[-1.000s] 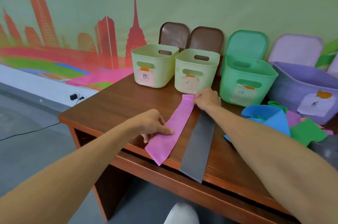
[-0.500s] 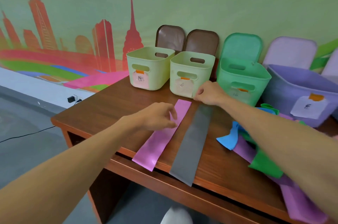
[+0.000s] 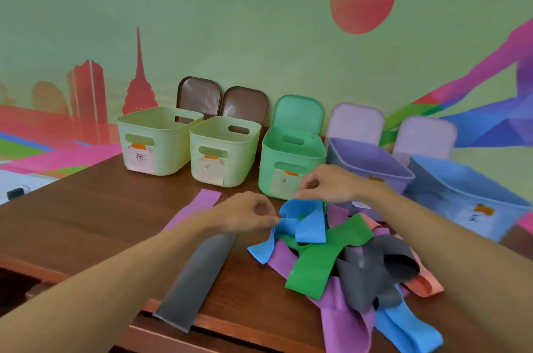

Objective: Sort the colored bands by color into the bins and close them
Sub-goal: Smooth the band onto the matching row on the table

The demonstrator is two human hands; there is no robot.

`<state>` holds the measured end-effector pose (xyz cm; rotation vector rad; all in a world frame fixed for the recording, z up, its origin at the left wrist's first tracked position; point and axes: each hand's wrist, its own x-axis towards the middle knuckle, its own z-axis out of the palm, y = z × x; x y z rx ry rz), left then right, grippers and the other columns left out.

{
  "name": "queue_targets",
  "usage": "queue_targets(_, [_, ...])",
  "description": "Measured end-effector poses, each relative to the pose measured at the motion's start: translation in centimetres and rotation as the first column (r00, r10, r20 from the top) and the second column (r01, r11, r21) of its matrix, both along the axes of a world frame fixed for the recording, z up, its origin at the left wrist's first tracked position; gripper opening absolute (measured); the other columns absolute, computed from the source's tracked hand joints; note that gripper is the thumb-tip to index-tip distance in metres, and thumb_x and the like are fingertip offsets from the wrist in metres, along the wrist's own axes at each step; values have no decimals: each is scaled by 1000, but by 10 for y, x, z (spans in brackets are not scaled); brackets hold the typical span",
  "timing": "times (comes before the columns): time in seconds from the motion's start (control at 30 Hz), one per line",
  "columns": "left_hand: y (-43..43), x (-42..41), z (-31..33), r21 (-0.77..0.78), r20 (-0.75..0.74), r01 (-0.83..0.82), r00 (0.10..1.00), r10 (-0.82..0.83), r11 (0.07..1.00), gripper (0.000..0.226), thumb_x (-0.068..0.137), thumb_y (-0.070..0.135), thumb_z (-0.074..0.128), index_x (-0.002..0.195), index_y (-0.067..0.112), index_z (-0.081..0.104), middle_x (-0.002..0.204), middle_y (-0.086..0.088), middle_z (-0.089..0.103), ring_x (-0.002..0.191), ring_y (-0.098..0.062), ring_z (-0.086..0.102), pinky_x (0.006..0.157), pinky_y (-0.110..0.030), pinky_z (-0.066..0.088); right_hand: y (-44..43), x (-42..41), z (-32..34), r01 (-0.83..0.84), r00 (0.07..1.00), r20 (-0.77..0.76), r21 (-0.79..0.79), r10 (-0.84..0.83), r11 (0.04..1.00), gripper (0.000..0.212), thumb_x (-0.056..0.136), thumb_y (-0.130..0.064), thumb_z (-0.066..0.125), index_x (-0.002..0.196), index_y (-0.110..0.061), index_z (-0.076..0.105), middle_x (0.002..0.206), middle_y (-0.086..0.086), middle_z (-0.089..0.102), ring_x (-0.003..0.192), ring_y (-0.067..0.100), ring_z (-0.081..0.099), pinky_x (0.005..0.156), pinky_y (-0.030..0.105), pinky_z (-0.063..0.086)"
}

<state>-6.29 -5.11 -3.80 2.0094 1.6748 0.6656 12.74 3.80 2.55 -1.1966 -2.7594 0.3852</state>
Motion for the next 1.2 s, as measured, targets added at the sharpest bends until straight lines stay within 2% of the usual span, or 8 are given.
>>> queue_targets(0.13, [8,19,-6,-4,-92,-49,995,49,999,39,83,38,67,116,18,60,110,6,62,93,-8,56,78,-19,43,-4,20,-7,-43,997,68,-31,46,999,29,81,-44,70,97,-20,74,96,-9,72,88,5,63,79,21,49])
queue_targets(0.27, [16,25,-14,53,-181,-141,972,149,989,26,83,22,63,108,15,63,110,1,66,87,-9,54,72,-18,40,1,38,-19,-70,989,128,12,67,998,31,80,-38,73,102,-16,72,99,-7,69,85,3,58,72,11,42])
queue_targets(0.43, [24,27,5,89,-218,-140,963,156,986,25,85,8,54,107,10,67,109,-5,68,85,-10,54,73,-18,39,10,58,-21,-49,999,23,74,47,996,22,79,-30,75,95,-14,73,79,-12,64,70,-1,57,69,16,43])
queue_targets(0.57, [28,35,21,168,-202,-154,961,187,974,28,88,4,49,113,8,61,118,-9,61,93,-17,54,78,-24,42,12,70,-14,20,994,-108,129,-6,991,13,81,-24,74,92,-16,72,67,-14,62,55,-7,54,56,8,37])
queue_targets(0.87, [24,43,71,170,-293,-51,951,100,984,21,86,9,57,100,13,71,75,4,56,72,-12,53,59,-19,39,8,85,-5,147,971,-215,184,-106,972,7,82,-20,73,88,-20,73,82,-8,68,75,7,59,63,14,41])
queue_targets(0.97, [21,48,77,147,-209,-28,976,59,989,16,86,11,60,98,13,71,68,8,56,61,-7,50,54,-16,37,5,87,4,253,888,-431,165,-161,953,11,85,-20,71,92,-12,75,88,1,73,77,9,62,66,16,43])
queue_targets(1.13, [18,68,61,55,-98,7,995,-1,998,18,90,18,60,103,10,70,67,10,57,57,-1,50,52,-11,38,-13,82,23,289,631,-736,-68,-244,955,5,88,-17,67,93,-16,68,81,6,71,57,13,64,50,14,50])
queue_targets(1.2, [20,72,60,12,-78,21,997,-20,1000,22,92,22,56,104,7,68,77,1,67,63,-7,58,61,-13,46,-19,80,33,284,556,-794,-97,-246,954,4,88,-15,67,92,-15,66,75,6,69,50,8,62,50,18,53])
